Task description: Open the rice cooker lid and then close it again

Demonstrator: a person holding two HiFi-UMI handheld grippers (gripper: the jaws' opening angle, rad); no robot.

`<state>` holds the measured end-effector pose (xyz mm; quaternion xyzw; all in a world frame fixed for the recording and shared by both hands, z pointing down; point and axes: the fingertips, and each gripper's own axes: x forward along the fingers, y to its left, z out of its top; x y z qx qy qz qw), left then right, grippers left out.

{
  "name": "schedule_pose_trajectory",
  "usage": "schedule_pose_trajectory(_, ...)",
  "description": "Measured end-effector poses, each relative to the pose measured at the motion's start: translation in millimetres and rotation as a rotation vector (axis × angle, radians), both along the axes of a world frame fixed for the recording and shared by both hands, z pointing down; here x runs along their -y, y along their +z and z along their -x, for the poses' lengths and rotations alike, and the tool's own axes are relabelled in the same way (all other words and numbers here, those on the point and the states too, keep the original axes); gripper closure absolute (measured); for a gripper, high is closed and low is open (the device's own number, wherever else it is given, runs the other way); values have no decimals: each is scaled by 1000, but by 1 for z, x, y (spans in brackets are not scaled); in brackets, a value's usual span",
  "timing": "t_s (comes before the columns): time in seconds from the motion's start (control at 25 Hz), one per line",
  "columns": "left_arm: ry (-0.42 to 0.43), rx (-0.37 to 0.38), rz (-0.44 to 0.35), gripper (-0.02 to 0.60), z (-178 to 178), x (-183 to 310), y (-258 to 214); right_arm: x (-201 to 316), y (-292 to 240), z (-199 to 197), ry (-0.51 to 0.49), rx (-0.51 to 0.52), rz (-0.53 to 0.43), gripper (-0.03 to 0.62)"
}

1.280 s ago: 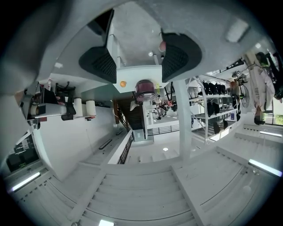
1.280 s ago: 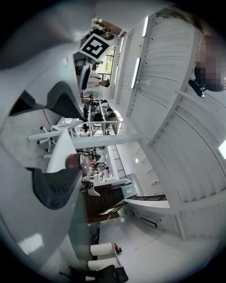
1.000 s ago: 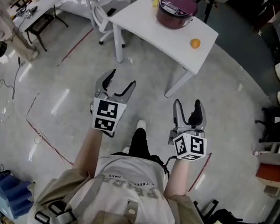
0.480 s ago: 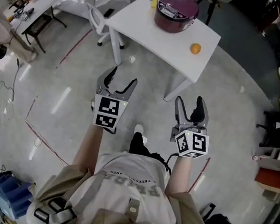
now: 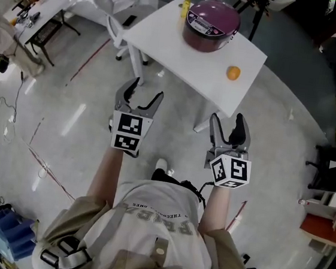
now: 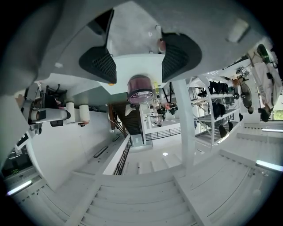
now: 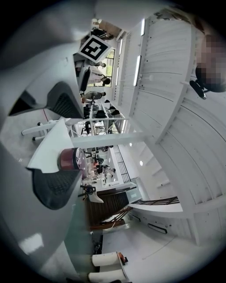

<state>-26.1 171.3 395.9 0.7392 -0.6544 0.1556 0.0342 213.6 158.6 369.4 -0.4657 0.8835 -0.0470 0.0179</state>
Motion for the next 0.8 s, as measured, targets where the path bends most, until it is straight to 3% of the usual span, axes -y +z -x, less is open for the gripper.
schedule_pose_trajectory(0.28, -29, 1, 4, 249, -1, 49, 4, 52, 3, -1, -31, -4, 5, 255)
schedule_pose_trajectory(0.8, -37, 3, 44, 249, 7, 88, 22, 100, 30, 18, -54, 15, 74, 255)
